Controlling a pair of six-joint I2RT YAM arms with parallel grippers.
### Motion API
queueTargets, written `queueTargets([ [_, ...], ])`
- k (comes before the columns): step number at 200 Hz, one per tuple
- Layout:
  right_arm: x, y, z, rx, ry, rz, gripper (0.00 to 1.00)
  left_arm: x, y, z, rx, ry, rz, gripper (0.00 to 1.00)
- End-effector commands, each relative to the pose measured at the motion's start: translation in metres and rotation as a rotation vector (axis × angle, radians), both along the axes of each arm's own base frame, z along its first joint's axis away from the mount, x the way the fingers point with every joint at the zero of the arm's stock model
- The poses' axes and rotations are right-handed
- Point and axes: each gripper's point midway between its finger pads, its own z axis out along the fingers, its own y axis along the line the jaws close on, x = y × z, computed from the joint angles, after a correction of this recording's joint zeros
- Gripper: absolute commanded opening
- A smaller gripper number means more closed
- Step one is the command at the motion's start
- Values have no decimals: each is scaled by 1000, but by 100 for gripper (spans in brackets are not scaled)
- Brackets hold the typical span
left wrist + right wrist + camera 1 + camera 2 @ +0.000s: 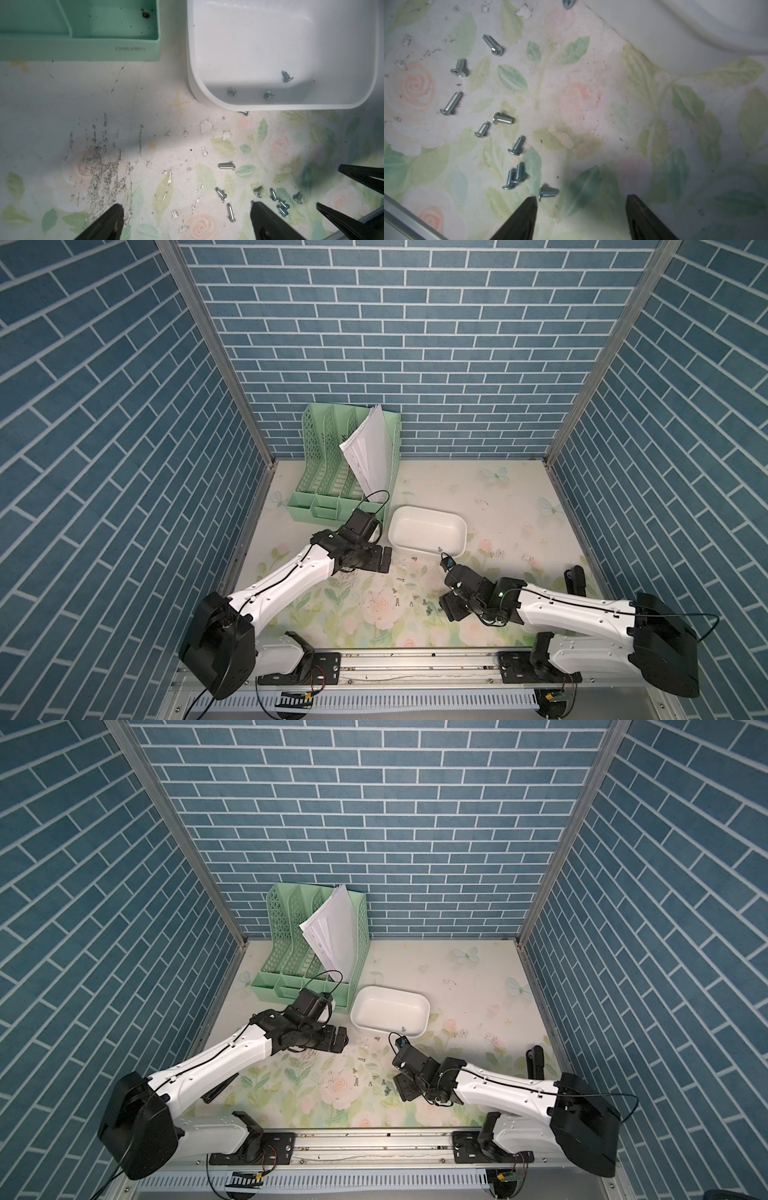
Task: Put the screws on the desktop into the storage box
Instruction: Pick up the screw from the center of the board.
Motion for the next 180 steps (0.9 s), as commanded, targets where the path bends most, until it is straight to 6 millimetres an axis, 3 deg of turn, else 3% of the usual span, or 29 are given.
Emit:
queueTargets([
  [1,2,9,5,5,-13,-13,69,-3,2,-2,-24,5,24,100],
  [78,-7,21,-6,-1,7,12,57,-14,2,-21,-41,36,10,100],
  [180,-16,27,-21,-32,29,34,45,-29,-8,-28,-112,73,-54,100],
])
